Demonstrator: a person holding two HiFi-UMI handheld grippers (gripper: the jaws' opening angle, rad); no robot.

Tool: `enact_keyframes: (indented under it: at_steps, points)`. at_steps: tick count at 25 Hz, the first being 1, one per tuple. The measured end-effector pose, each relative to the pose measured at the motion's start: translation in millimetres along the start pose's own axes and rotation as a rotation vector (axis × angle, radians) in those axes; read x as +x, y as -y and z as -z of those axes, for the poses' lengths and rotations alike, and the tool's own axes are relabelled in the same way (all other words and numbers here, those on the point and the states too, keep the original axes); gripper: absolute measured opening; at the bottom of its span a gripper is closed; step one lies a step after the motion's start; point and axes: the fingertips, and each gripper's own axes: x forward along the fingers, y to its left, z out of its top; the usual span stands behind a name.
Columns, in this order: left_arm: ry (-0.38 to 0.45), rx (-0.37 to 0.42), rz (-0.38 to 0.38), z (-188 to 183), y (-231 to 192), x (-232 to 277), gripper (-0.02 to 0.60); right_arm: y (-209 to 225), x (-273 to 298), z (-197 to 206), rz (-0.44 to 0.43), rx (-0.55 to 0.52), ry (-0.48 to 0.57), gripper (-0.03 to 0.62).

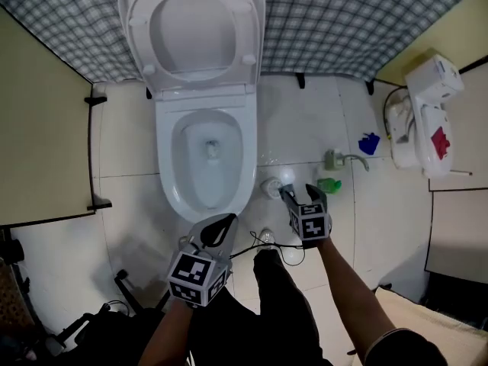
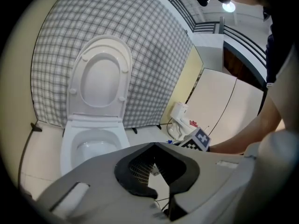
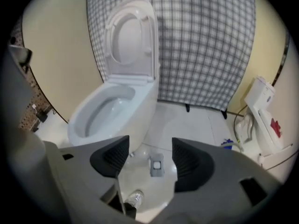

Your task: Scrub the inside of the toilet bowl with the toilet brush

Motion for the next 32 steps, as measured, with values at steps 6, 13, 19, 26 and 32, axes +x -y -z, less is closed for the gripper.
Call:
enact_keyframes:
  at_steps: [6,13,19,26,32]
  points:
    - [0.128,0.076,-0.066,-99,-5,-63,0.009,-50,-150,-148,-0.119,0.017,0.398,0.296]
    - [0.345,0.189,-0.062,-202,27,-160,0.009,-131,-336,-275,-0.341,0.041,0.811,0.267]
    - [0.495,0.212,-0.072,-270,39,-217,0.009,-157,-433,-326,-0.435,0.014,0.986,0.216]
    - [0.585,0.284,-0.051,-300,57,-250,0.009,-172,-463,-331,-0.424,-0.035,1.053,0.12]
    - [0.635,0.322,-0.022,-336,76,-267,0.009,-173,-486,-352,-0.409,-0.061,1.08,0.014]
